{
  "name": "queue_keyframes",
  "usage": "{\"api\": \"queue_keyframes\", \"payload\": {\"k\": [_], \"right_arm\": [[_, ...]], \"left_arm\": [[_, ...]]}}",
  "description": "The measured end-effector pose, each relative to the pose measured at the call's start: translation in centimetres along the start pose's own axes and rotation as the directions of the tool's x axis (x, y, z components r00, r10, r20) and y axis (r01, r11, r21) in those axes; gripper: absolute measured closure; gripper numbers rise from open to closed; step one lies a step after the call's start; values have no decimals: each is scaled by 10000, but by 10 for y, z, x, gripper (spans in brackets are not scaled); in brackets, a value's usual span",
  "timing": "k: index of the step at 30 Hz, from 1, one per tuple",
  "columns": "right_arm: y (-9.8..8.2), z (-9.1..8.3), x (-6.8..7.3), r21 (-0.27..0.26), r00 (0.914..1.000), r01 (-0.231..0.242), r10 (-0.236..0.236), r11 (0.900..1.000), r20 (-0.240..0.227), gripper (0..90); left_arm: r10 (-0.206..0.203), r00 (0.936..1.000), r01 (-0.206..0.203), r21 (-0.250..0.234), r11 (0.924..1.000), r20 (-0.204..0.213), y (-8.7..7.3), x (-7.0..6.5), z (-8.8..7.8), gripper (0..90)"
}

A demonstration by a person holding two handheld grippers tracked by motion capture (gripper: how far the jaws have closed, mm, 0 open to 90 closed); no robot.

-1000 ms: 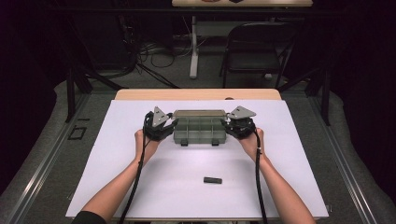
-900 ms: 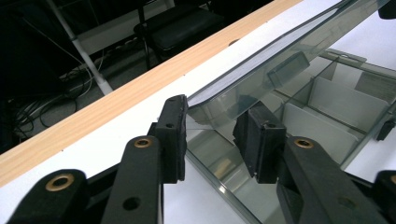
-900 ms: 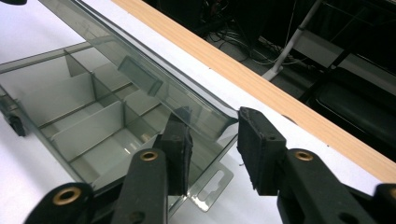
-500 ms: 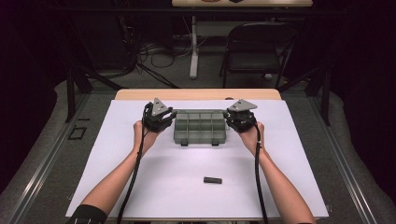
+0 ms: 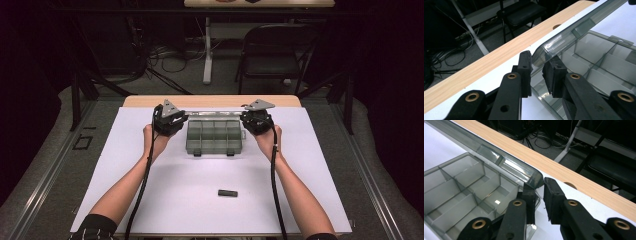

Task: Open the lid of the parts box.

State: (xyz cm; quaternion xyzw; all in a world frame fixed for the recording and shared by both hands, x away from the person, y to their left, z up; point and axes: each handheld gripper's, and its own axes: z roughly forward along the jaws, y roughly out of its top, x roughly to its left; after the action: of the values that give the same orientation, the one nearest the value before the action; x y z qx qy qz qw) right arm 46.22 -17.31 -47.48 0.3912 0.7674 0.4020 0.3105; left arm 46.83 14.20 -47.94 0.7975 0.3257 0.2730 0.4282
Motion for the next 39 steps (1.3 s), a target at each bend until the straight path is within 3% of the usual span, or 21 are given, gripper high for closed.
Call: {"api": "queue_keyframes", "payload": {"k": [12,25,39], "right_arm": [[7,8,-6,142,9993,-376,375,9992,55,809],[13,15,-11,229,9977,-677,675,9974,83,816],[15,25,-15,350,9956,-931,925,9950,168,819]], "left_arm": [[-421,9991,421,34,9991,34,5,9,9,797],[-417,9988,417,-22,9991,-236,9,15,18,800],[-784,9964,779,-165,9968,-322,10,18,26,801]]}}
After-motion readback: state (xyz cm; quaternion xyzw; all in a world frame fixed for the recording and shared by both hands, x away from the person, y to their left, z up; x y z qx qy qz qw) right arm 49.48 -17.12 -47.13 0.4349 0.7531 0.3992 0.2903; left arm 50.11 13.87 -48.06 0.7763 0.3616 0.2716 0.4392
